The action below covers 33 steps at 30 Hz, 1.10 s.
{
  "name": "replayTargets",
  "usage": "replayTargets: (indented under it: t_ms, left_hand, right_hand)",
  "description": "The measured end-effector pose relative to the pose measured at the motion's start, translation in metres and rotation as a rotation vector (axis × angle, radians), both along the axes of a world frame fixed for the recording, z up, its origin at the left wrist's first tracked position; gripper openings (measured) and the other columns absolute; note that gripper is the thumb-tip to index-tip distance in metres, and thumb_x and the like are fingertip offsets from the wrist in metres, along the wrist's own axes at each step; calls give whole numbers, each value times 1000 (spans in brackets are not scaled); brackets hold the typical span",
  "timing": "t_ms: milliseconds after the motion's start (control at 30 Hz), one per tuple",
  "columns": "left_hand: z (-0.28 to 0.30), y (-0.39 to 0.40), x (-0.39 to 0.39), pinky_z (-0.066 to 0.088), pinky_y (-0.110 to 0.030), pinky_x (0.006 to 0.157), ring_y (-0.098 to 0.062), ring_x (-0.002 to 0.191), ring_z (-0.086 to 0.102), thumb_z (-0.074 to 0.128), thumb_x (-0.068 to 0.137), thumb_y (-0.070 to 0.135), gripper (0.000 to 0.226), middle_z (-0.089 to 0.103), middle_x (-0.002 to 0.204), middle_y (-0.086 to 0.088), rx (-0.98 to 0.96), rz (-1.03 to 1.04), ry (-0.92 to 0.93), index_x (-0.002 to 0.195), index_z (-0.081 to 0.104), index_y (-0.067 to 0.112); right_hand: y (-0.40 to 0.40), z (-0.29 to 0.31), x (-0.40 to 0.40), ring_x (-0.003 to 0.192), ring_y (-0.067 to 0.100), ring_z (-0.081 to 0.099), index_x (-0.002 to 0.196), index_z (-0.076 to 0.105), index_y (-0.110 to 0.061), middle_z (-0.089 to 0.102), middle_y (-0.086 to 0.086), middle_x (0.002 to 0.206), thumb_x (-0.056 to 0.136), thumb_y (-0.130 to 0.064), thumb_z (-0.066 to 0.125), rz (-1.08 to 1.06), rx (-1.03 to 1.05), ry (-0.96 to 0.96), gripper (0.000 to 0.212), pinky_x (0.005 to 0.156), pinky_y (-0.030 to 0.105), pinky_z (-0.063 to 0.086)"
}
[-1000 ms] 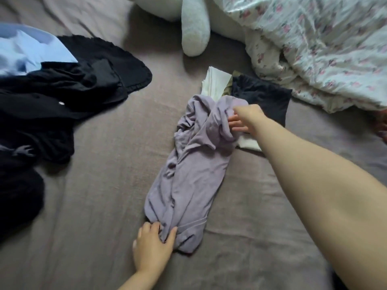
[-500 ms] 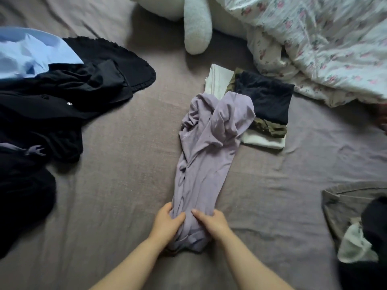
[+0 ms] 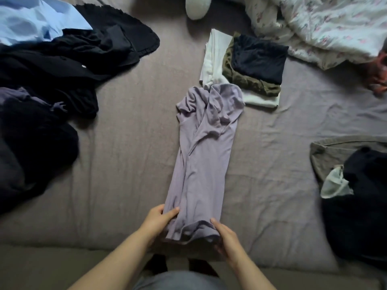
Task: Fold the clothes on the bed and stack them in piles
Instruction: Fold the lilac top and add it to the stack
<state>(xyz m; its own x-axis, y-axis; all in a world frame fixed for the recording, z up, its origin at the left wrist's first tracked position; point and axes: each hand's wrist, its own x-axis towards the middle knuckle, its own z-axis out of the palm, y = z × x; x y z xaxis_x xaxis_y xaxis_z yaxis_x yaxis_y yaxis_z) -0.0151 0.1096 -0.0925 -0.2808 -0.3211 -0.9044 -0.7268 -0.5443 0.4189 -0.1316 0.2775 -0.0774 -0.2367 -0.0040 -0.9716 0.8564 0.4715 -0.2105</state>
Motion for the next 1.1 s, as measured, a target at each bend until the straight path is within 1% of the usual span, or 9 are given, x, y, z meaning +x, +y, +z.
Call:
replayTargets:
  t_ms: [133, 300, 400, 500, 633, 767, 867, 967, 1100]
  left_hand:
    - [-8, 17, 31, 53, -38, 89, -24, 98, 67, 65, 90, 23, 16, 72, 101, -9, 14, -19, -75, 100, 69, 11]
    - [-12, 28, 47, 42, -30, 71, -25, 86, 58, 53, 97, 18, 14, 63, 91, -11, -214, 90, -222, 94, 61, 7]
    - [-16, 27, 56, 38, -32, 65, -28, 77, 55, 55, 96, 21, 20, 60, 82, -15, -339, 63, -293, 85, 59, 4]
    - [-20, 24, 61, 37, -32, 63, -26, 74, 54, 59, 94, 24, 24, 60, 77, -13, -336, 20, -293, 79, 59, 5]
    - [-20, 28, 58, 37, -29, 64, -23, 76, 55, 73, 83, 19, 21, 59, 76, -7, -292, -61, -269, 74, 55, 10]
    - [-17, 34, 71, 35, -31, 62, -26, 74, 53, 68, 85, 12, 30, 57, 76, -10, -341, -99, -321, 67, 45, 17]
    - [-17, 26, 88, 34, -32, 63, -29, 72, 51, 66, 87, 14, 26, 56, 77, -13, -388, -86, -419, 70, 47, 12]
    - [-16, 16, 89, 40, -35, 64, -33, 76, 55, 68, 86, 16, 21, 59, 81, -16, -424, -137, -420, 76, 52, 7]
    - [-13, 8, 65, 43, -43, 88, -39, 101, 56, 69, 80, 19, 26, 56, 110, -18, -612, -228, -458, 103, 61, 9]
  right_hand:
    - [28, -9, 34, 67, 22, 60, 98, 67, -6, 72, 11, 76, 95, -15, 54, -147, 11, -77, 16, 56, 27, 39]
    - [41, -13, 61, 50, 13, 53, 82, 61, -10, 65, 3, 53, 99, -27, 47, -37, 180, -150, 28, 46, 20, 29]
    - [45, -18, 67, 35, 9, 47, 70, 57, -6, 58, 1, 44, 100, -20, 48, 74, 262, 1, 34, 33, 15, 28]
    - [38, -16, 65, 63, 16, 57, 83, 60, -8, 62, 3, 69, 91, -27, 64, 251, 260, 321, 21, 55, 20, 43]
    - [23, -19, 65, 93, 13, 57, 115, 51, -24, 54, -5, 104, 77, -38, 77, 618, 144, 452, 49, 84, 30, 49]
    - [22, -22, 78, 53, 15, 58, 89, 57, -11, 64, 2, 67, 90, -24, 65, 573, 105, 410, 15, 63, 32, 51]
    - [45, -27, 85, 32, 11, 46, 72, 53, -7, 55, 2, 42, 99, -21, 50, 467, 134, 296, 30, 43, 25, 43]
    - [60, -25, 78, 26, 10, 42, 85, 57, 2, 54, 3, 38, 103, -14, 38, 370, 141, 177, 31, 32, 19, 32]
    - [54, -25, 42, 34, 7, 48, 76, 59, -3, 56, 3, 46, 101, -17, 45, 402, 161, 311, 32, 43, 19, 42]
